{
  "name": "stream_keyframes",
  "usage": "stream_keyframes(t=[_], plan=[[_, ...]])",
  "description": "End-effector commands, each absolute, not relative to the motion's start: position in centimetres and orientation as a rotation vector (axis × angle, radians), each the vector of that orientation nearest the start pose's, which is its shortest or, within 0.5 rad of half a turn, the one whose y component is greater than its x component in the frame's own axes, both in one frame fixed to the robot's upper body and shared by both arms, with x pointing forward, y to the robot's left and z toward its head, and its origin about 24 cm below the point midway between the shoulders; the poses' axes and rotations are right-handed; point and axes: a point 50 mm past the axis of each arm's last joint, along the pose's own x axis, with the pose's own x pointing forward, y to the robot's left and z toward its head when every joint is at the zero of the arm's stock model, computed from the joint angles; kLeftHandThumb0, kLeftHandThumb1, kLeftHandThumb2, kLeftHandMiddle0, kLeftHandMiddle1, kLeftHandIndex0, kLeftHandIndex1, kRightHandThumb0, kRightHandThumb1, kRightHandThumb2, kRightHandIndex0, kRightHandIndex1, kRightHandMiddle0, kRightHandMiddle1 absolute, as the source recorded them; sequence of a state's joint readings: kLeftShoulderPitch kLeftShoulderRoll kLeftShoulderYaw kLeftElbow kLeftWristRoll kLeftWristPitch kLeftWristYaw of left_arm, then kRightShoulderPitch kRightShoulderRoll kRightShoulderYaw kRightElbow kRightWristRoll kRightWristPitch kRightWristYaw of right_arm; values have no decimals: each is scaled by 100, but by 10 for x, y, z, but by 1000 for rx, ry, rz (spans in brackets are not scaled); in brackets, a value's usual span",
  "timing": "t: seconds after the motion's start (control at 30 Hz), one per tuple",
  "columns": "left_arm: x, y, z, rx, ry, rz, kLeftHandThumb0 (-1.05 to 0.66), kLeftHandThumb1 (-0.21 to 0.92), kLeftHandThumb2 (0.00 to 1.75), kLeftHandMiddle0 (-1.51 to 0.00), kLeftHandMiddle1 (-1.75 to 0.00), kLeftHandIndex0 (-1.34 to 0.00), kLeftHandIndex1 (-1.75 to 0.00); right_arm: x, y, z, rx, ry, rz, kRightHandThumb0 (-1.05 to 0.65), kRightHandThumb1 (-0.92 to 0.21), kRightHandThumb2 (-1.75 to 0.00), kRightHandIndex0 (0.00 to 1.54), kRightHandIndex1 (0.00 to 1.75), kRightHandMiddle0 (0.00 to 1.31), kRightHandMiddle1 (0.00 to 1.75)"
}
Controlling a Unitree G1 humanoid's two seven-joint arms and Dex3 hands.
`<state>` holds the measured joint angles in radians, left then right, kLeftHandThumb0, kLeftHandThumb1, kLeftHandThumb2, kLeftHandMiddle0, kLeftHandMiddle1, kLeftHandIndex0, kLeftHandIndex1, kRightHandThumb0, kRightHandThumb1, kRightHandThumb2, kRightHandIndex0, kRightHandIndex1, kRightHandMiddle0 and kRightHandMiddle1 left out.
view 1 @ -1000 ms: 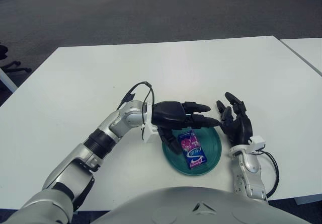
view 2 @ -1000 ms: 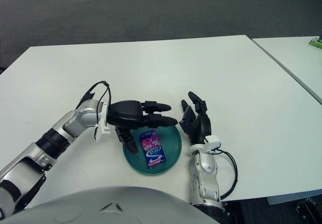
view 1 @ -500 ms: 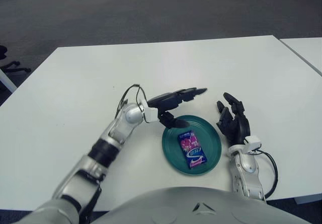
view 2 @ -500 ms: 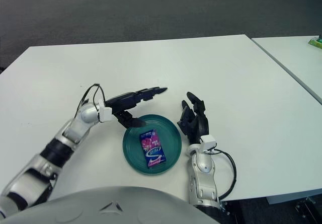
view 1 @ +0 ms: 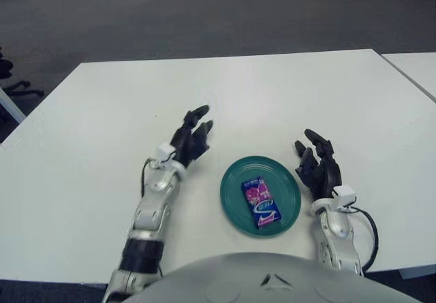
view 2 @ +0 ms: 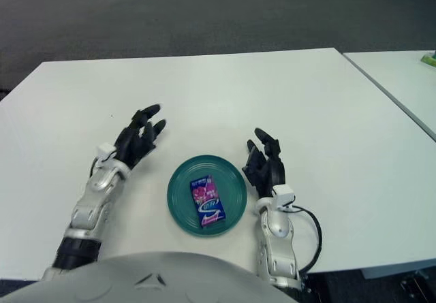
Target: Put the gum into the plate.
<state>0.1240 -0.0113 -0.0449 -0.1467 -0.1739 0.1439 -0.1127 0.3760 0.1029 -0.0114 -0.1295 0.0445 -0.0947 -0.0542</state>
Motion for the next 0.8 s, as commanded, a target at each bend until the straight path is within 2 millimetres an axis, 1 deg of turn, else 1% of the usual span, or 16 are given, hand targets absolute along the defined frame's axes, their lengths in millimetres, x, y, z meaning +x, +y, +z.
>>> stream_keyframes(t=[0.0,0.07,0.27,0.43,0.57,0.77], plan=[[225,138,33,-251,127,-62,-79,92,90,-45,-55,-5,-109,161,-158,-14,127,262,-219,-77,-92,-92,47,5,0,80],[222,140,30,-264,140,-37,-79,92,90,-43,-63,-8,-112,160,-158,-14,126,265,-222,-77,-92,-92,47,5,0,79],[217,146,25,-287,162,19,-78,92,87,-43,-77,-15,-115,160,-159,-16,131,272,-221,-77,-92,-92,47,5,0,80],[209,151,22,-287,172,39,-76,92,83,-43,-81,-18,-116,158,-159,-16,138,274,-221,-77,-92,-91,47,4,0,79],[199,156,19,-268,186,51,-76,92,83,-42,-83,-19,-116,158,-160,-17,147,279,-225,-76,-92,-90,47,4,0,78],[189,155,15,-230,214,53,-75,92,83,-41,-87,-21,-115,156,-162,-19,151,283,-225,-76,-92,-89,48,4,0,79]])
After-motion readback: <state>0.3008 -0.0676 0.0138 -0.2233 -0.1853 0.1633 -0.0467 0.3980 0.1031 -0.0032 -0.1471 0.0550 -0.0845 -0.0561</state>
